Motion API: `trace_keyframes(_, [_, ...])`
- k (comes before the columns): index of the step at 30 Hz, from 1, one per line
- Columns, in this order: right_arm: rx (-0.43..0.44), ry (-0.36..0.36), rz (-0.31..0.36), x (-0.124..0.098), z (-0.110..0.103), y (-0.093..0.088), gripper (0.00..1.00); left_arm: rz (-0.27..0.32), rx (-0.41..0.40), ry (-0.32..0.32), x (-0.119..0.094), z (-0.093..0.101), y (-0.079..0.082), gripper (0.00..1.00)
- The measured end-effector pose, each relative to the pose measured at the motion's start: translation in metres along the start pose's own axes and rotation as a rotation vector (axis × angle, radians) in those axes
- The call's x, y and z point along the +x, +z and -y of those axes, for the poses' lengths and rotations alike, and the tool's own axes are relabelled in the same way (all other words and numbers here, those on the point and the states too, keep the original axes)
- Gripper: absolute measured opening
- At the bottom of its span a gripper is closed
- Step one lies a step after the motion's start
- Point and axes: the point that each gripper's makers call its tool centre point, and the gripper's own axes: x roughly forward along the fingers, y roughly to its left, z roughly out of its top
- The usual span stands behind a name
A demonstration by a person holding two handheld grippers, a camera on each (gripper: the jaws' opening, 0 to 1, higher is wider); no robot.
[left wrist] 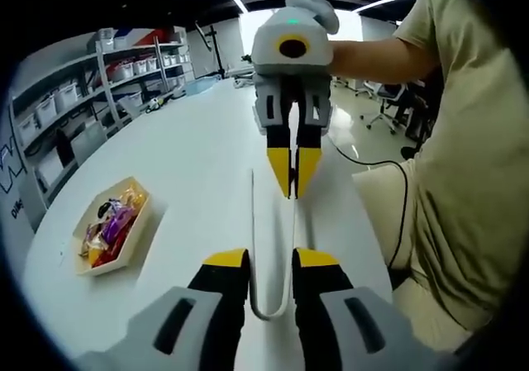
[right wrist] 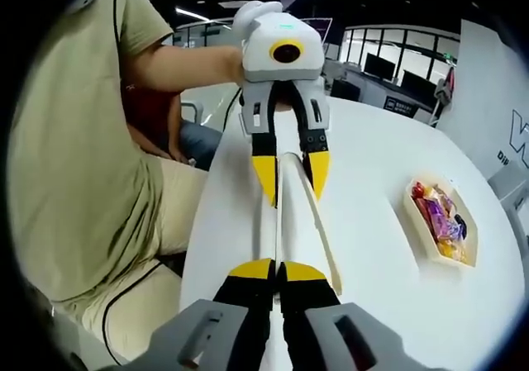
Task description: Place the target food into the container with the food tongs after gripping and lifting it, then release it inside without dropping or visibly crushing the food.
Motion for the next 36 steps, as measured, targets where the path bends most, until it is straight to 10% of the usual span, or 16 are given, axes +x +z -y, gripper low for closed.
trace_keyframes(36, [0.009, 0.014, -0.048, 0.007, 0.017, -0.009, 0.00, -0.111, 0.001, 0.043, -0.006, -0.017, -0.014, 0.16])
